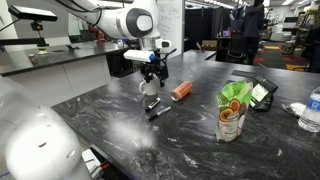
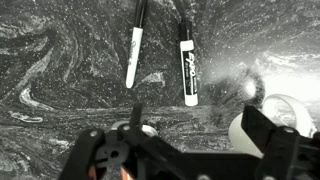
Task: Move the orange can to the left.
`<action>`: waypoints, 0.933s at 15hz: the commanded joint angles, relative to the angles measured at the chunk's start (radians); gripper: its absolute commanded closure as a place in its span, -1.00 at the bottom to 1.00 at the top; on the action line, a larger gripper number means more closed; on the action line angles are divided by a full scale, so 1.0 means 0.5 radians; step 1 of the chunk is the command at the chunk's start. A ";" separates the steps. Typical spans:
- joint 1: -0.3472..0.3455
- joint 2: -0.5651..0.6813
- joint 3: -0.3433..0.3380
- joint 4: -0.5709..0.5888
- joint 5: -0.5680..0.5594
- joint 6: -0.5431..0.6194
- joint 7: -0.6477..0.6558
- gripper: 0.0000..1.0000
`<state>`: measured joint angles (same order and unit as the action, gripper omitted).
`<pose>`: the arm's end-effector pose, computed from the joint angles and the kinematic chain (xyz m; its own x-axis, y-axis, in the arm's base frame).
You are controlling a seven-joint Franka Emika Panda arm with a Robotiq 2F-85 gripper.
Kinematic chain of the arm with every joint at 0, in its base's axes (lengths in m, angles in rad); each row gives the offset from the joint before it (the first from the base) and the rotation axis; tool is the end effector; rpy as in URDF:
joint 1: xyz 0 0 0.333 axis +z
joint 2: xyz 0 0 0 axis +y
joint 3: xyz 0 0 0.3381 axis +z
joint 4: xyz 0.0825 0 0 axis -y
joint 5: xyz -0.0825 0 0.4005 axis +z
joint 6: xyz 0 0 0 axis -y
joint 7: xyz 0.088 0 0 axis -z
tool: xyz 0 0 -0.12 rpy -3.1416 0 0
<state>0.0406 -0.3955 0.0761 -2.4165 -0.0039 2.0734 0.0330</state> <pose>0.4336 0.0518 0.4611 0.9953 0.0810 0.0523 0.0795 -0.9964 0.0311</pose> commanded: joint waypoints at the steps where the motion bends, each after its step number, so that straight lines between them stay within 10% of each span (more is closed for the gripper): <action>1: 0.010 0.001 -0.009 0.004 -0.004 -0.005 0.004 -1.00; 14: -0.029 0.177 -0.051 0.178 -0.242 0.034 -0.137 -1.00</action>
<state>0.0394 -0.3823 0.0677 -2.3949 -0.0794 2.0699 0.0229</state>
